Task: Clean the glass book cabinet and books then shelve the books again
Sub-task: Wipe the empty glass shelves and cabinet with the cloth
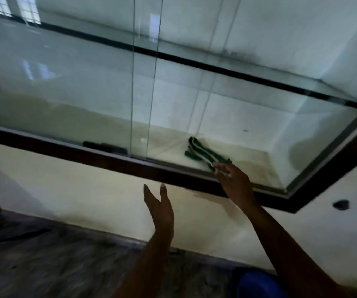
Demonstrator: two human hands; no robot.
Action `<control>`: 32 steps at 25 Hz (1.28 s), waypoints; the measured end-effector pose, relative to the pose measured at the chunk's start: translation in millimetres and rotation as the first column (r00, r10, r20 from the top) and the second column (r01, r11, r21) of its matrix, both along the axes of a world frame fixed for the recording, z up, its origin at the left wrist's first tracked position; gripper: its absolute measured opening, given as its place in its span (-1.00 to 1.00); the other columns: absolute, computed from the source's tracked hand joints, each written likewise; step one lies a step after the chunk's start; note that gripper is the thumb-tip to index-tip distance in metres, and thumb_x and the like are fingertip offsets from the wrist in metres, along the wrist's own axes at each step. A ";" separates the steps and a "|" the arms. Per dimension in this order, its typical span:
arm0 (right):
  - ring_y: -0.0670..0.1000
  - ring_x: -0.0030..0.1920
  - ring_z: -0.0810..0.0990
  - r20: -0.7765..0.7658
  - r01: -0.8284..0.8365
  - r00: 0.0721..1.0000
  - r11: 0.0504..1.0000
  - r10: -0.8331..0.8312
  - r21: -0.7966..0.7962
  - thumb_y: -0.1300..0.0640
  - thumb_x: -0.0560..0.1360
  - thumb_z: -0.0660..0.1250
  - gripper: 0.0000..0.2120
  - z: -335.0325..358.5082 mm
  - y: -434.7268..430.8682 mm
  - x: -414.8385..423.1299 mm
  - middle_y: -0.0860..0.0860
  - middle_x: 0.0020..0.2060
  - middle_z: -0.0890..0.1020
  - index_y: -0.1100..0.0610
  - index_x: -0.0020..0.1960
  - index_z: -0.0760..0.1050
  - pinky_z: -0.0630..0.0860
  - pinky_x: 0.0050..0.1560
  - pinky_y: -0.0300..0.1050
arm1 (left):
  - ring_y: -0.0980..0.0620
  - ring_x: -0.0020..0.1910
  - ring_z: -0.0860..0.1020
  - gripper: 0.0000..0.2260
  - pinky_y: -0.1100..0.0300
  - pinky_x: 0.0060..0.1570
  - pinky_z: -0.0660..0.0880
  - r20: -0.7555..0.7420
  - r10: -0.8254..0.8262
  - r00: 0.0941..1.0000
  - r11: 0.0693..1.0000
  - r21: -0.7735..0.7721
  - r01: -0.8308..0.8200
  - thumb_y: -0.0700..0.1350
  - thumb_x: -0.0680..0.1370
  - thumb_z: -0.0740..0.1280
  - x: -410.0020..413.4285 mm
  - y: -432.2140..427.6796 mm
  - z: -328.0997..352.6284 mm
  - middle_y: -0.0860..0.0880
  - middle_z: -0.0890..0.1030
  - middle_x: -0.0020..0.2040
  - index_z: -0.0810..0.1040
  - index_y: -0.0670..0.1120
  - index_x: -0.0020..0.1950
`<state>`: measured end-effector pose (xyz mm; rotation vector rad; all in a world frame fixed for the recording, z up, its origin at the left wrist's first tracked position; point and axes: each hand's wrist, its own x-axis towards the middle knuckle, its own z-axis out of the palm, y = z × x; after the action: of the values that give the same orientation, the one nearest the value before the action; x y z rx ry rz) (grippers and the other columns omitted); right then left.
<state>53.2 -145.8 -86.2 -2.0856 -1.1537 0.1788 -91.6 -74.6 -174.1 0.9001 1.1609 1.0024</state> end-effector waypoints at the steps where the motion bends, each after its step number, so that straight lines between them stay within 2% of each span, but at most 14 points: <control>1: 0.05 0.20 0.51 0.063 -0.028 0.998 0.999 0.030 -0.028 0.14 0.54 0.30 -0.73 -1.6 17.7 17.6 0.08 0.20 0.54 0.12 0.23 0.51 0.29 -0.03 -0.40 | -0.04 0.51 0.06 -0.42 0.00 0.47 0.07 0.016 0.092 0.996 0.995 0.022 -0.092 0.03 0.60 0.19 15.2 7.4 3.2 -0.06 0.04 0.55 0.03 -0.05 0.54; 4: 0.09 0.34 0.36 0.147 -0.164 0.970 0.970 0.192 -0.180 -0.04 0.47 0.36 -0.49 -15.6 74.0 63.0 0.07 0.35 0.39 0.03 0.38 0.36 0.29 0.29 -0.19 | -0.07 0.51 0.06 -0.41 0.08 0.47 0.06 0.063 0.339 0.939 0.938 0.057 -0.343 -0.07 0.59 0.23 54.5 43.6 1.5 -0.15 0.08 0.53 0.04 -0.16 0.53; 6: 0.11 0.41 0.24 0.169 -0.169 0.956 0.921 0.240 -0.351 -0.18 0.44 0.34 -0.34 -28.2 102.4 79.2 0.04 0.44 0.24 -0.06 0.46 0.20 0.25 0.37 -0.03 | -0.08 0.51 0.07 -0.38 0.04 0.47 0.10 0.075 0.429 0.900 0.902 0.026 -0.432 -0.09 0.58 0.27 77.2 66.0 -2.8 -0.14 0.05 0.53 0.01 -0.13 0.54; 8: 0.14 0.39 0.25 0.334 -0.084 0.907 0.888 0.256 -0.453 -0.22 0.50 0.22 -0.38 -42.7 113.1 83.6 0.02 0.46 0.20 -0.13 0.48 0.12 0.27 0.33 0.05 | -0.09 0.51 0.07 -0.36 -0.01 0.46 0.13 0.076 0.512 0.856 0.857 0.026 -0.515 -0.09 0.57 0.28 93.5 74.4 -3.7 -0.12 0.03 0.53 -0.01 -0.09 0.55; 11: 0.21 0.21 0.44 0.522 -0.148 0.807 0.951 0.274 -0.272 0.02 0.54 0.25 -0.55 -54.5 116.0 95.9 0.10 0.32 0.44 -0.05 0.42 0.30 0.39 0.11 0.07 | -0.09 0.50 0.09 -0.39 0.08 0.45 0.08 0.058 0.608 0.792 0.794 -0.024 -0.608 -0.10 0.59 0.24 107.7 81.3 -0.5 -0.12 0.04 0.53 0.00 -0.08 0.55; 13: 0.19 0.10 0.52 0.410 -0.334 0.837 0.932 0.362 -0.139 0.13 0.52 0.30 -0.59 -50.3 131.4 110.7 0.13 0.17 0.56 0.02 0.36 0.40 0.47 0.03 0.03 | -0.08 0.50 0.12 -0.43 0.02 0.47 0.09 0.049 0.671 0.740 0.742 -0.064 -0.668 -0.07 0.61 0.21 113.5 84.9 2.2 -0.08 0.05 0.53 0.00 -0.03 0.55; 15: 0.12 0.09 0.54 0.230 -0.475 0.858 0.880 0.459 0.019 0.15 0.53 0.30 -0.61 -32.7 163.3 113.9 0.11 0.12 0.59 0.07 0.34 0.42 0.47 0.06 -0.11 | -0.04 0.50 0.11 -0.46 0.03 0.48 0.06 0.018 0.723 0.690 0.690 -0.072 -0.721 -0.09 0.62 0.18 119.2 89.9 4.5 -0.06 0.07 0.53 0.02 -0.04 0.54; 18: 0.01 0.17 0.52 0.145 -0.620 0.784 0.776 0.604 0.115 0.16 0.53 0.31 -0.61 -1.3 232.9 88.5 0.07 0.18 0.58 0.13 0.34 0.42 0.30 0.08 -0.41 | -0.01 0.49 0.13 -0.51 0.10 0.47 0.04 0.011 0.788 0.616 0.614 -0.089 -0.784 -0.14 0.63 0.15 123.2 91.8 14.2 -0.07 0.13 0.52 0.09 -0.09 0.53; 20: 0.06 0.20 0.52 0.174 -0.706 0.706 0.703 0.687 0.088 0.15 0.53 0.31 -0.61 5.5 289.7 63.8 0.10 0.20 0.57 0.13 0.35 0.41 0.31 0.09 -0.40 | -0.01 0.48 0.17 -0.54 0.11 0.47 0.08 0.037 0.828 0.560 0.561 -0.089 -0.823 -0.17 0.63 0.15 123.1 93.6 18.7 -0.07 0.19 0.51 0.14 -0.11 0.52; 22: 0.16 0.15 0.55 0.252 -0.793 0.586 0.609 0.770 -0.015 0.10 0.53 0.29 -0.59 -1.5 336.5 33.5 0.15 0.16 0.59 0.04 0.37 0.39 0.44 0.14 -0.12 | 0.01 0.46 0.20 -0.57 0.11 0.46 0.09 0.040 0.840 0.542 0.543 -0.076 -0.836 -0.15 0.63 0.14 122.8 97.8 16.7 -0.04 0.21 0.49 0.17 -0.09 0.51; 24: 0.22 0.05 0.57 0.394 -0.844 0.428 0.516 0.814 -0.149 0.05 0.53 0.26 -0.59 -19.2 370.9 5.2 0.17 0.07 0.62 -0.06 0.38 0.38 0.51 0.02 0.10 | 0.01 0.44 0.23 -0.56 0.00 0.46 0.15 0.076 0.853 0.517 0.522 -0.088 -0.848 -0.05 0.62 0.18 125.9 101.5 5.9 -0.02 0.23 0.49 0.20 -0.01 0.50; 28: 0.23 0.11 0.51 0.398 -0.844 0.419 0.512 0.816 -0.159 0.15 0.57 0.18 -0.62 -37.2 406.3 -31.0 0.20 0.14 0.56 0.10 0.38 0.37 0.45 0.06 0.08 | -0.08 0.39 0.32 -0.29 -0.16 0.38 0.26 0.145 0.845 0.515 0.530 -0.099 -0.842 0.33 0.34 0.17 128.9 102.1 -14.7 -0.07 0.34 0.41 0.32 0.04 0.43; 30: 0.22 0.16 0.49 0.394 -0.827 0.404 0.513 0.826 -0.229 0.18 0.60 0.12 -0.63 -39.2 414.3 -42.7 0.21 0.20 0.51 0.15 0.40 0.32 0.44 0.11 0.07 | -0.15 0.39 0.30 -0.24 -0.22 0.36 0.26 0.163 0.841 0.515 0.535 -0.119 -0.836 0.39 0.30 0.17 128.0 104.7 -21.3 -0.14 0.34 0.40 0.33 0.02 0.41; 32: 0.19 0.19 0.47 0.369 -0.840 0.362 0.471 0.856 -0.269 0.18 0.61 0.11 -0.64 -37.5 409.9 -47.9 0.20 0.24 0.49 0.17 0.39 0.32 0.41 0.13 -0.01 | -0.07 0.41 0.30 -0.25 -0.17 0.38 0.25 0.174 0.835 0.523 0.542 -0.097 -0.834 0.40 0.31 0.17 127.6 104.9 -25.4 -0.06 0.35 0.42 0.31 0.09 0.43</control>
<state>5.3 264.1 -123.6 -1.3278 -2.5087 0.1830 36.1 30.2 -199.5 0.1431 1.4418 1.8344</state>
